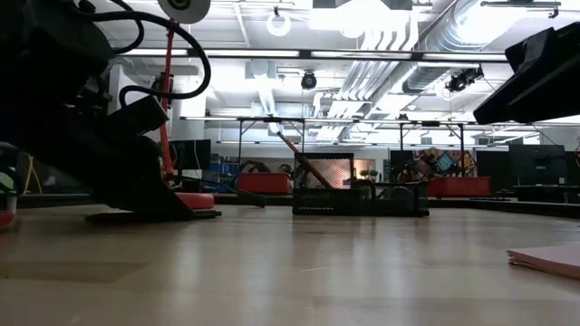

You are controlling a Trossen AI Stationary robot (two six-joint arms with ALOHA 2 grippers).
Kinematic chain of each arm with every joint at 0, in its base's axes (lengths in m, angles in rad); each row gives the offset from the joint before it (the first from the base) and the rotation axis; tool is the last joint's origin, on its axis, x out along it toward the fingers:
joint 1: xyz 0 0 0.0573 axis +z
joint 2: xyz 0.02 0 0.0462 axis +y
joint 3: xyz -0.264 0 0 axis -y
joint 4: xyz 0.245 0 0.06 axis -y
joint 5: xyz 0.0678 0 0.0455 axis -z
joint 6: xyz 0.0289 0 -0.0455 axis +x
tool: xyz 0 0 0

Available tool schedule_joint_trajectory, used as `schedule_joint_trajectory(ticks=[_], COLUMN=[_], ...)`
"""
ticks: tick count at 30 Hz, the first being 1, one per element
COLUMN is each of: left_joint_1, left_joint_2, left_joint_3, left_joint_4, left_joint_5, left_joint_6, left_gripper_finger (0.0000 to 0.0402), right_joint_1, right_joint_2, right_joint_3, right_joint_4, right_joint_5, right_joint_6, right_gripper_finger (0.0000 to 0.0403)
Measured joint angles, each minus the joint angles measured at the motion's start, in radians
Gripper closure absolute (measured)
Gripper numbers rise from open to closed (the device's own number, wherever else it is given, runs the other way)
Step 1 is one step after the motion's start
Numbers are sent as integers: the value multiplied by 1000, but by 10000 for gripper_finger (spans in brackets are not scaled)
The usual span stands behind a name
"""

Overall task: Pick and place office supplies into organizer
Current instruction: Put the black pen into the desk organizer

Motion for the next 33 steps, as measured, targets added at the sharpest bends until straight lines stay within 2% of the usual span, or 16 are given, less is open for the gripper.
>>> schedule_joint_trajectory(ticks=[3,8,12,16,23,26,33], left_joint_1=[0,0,0,-1,1,-1,0], left_joint_2=[0,5,7,12,10,9,8], left_joint_3=[7,27,46,63,101,108,109], left_joint_4=[-4,-12,7,107,214,318,599], left_joint_5=[1,-10,-12,34,15,5,13], left_joint_6=[45,102,149,264,392,474,667], left_gripper_finger=[384,370,385,382,384,384,384], right_joint_1=[0,0,0,0,-1,-1,-2], right_joint_2=[0,0,0,0,0,0,0], right_joint_3=[0,0,0,0,0,0,0], right_joint_4=[0,0,0,1,8,15,81], right_joint_5=[0,1,9,74,121,127,231], right_joint_6=[0,0,9,52,70,79,56], right_gripper_finger=[259,259,259,259,259,256,237])
